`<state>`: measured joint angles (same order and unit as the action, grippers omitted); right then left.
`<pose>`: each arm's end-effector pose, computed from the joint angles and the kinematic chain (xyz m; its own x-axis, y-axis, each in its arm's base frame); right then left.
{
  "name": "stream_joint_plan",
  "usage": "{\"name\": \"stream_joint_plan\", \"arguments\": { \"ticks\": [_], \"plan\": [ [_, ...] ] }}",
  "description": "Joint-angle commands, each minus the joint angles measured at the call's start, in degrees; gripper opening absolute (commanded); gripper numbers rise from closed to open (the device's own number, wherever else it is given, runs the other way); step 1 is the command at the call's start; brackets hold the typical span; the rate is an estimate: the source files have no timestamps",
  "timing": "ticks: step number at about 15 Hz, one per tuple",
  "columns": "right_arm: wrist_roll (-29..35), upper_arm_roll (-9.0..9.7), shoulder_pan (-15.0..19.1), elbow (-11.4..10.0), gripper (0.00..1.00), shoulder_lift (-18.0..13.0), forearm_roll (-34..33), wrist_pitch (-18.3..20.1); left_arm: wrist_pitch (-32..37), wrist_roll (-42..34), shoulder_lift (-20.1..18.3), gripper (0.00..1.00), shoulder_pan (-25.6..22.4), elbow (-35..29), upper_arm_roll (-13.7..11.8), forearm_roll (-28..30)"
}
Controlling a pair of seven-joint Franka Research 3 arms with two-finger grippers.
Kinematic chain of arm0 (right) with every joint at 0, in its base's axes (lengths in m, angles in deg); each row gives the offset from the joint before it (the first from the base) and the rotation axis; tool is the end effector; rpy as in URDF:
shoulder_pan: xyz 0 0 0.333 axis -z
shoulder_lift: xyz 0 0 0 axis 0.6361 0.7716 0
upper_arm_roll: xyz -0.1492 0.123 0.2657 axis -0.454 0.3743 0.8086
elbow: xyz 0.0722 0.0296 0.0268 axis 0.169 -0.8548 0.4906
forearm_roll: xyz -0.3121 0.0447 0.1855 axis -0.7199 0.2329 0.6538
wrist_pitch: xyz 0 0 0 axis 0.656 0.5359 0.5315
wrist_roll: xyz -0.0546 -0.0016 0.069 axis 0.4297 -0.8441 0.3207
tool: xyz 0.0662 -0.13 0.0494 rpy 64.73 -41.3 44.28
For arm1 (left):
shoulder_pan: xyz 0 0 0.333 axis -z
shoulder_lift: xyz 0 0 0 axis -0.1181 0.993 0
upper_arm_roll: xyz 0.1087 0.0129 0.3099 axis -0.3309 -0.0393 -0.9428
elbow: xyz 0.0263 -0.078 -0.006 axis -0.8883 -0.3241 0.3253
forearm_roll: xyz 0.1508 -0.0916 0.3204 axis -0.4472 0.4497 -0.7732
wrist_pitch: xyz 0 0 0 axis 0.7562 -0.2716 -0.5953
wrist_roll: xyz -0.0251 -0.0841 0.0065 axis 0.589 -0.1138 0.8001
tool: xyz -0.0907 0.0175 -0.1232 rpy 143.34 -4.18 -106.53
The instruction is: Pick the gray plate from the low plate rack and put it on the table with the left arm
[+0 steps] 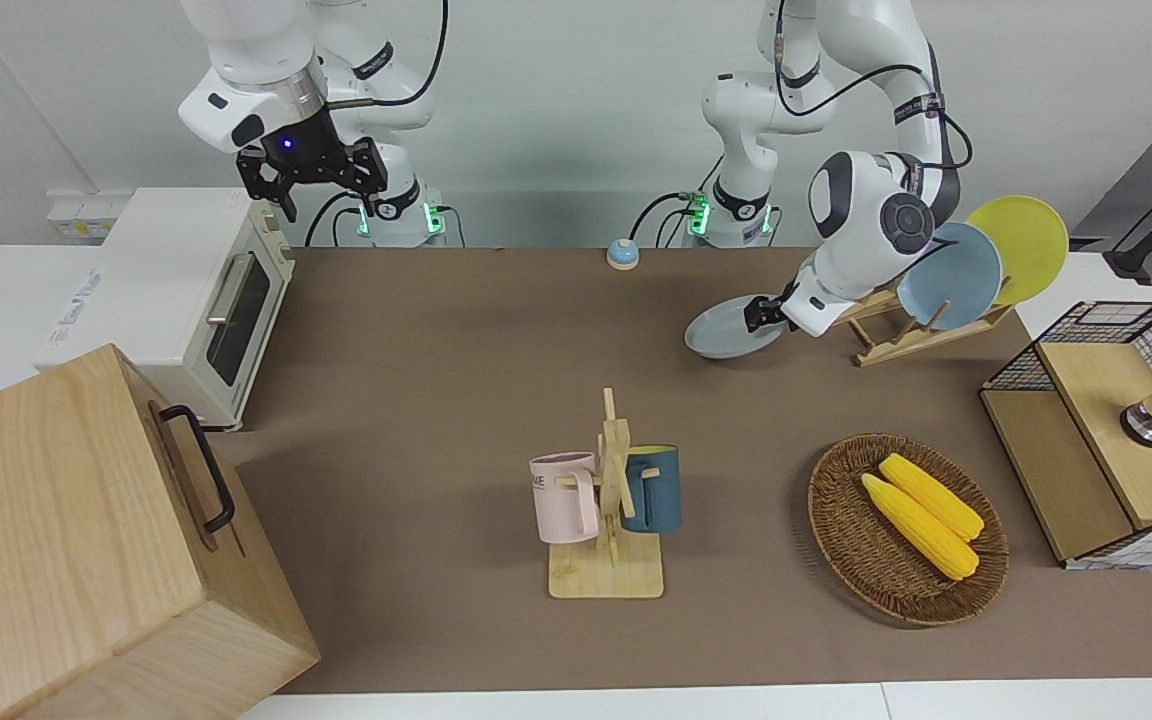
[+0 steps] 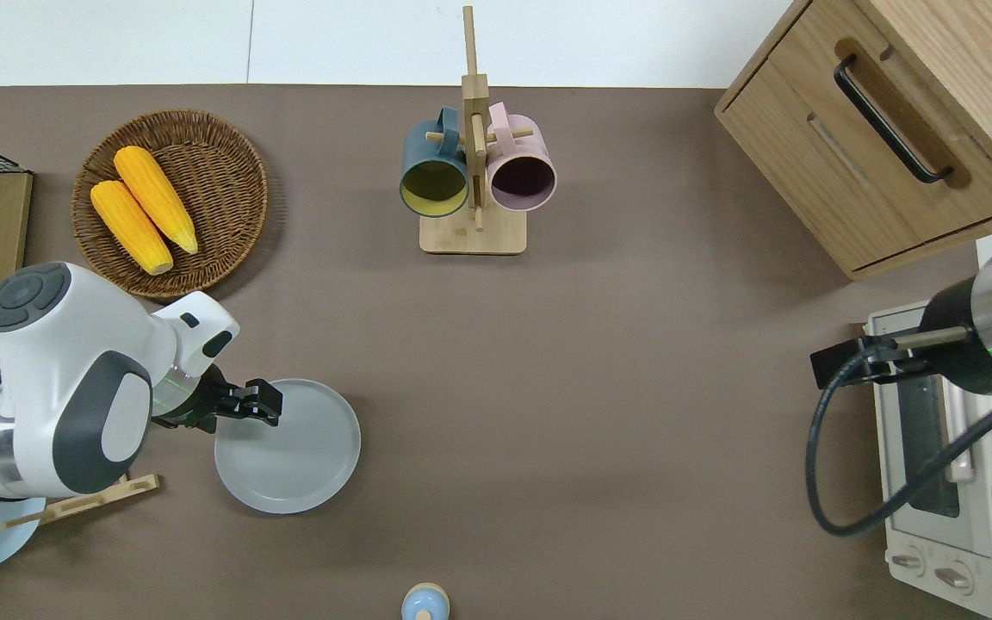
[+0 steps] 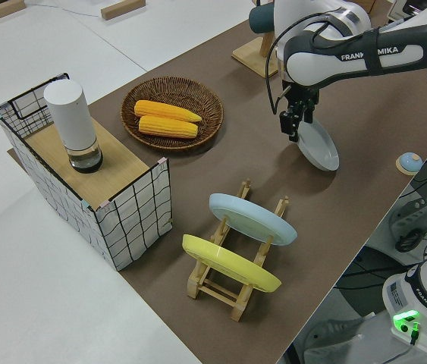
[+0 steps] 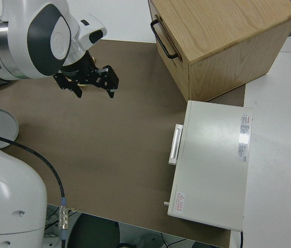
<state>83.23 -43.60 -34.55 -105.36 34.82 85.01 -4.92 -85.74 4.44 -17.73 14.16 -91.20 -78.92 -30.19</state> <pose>0.4866 0.0690 0.6149 0.9894 0.0796 -0.1212 0.0817 -0.9966 0.0123 0.4704 -0.0676 0.3581 0.9529 0.0241 -0.3025 0.0578 -0.9930 0.1028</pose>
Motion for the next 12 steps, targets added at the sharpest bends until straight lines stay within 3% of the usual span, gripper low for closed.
{"name": "stream_joint_plan", "arguments": {
  "ticks": [1,6,12],
  "plan": [
    [-0.2,0.38,0.8,0.3,0.990,-0.3,0.2,0.9,-0.3,0.9,-0.8,0.98,0.5,-0.6,-0.5,-1.4],
    [-0.2,0.38,0.8,0.3,0.987,-0.3,0.2,0.9,0.6,0.9,-1.3,0.98,0.5,0.1,-1.0,-2.6],
    [-0.2,0.38,0.8,0.3,0.990,-0.3,0.2,0.9,4.5,0.9,-2.0,0.99,0.0,8.0,-2.6,-2.6]
  ]
}}
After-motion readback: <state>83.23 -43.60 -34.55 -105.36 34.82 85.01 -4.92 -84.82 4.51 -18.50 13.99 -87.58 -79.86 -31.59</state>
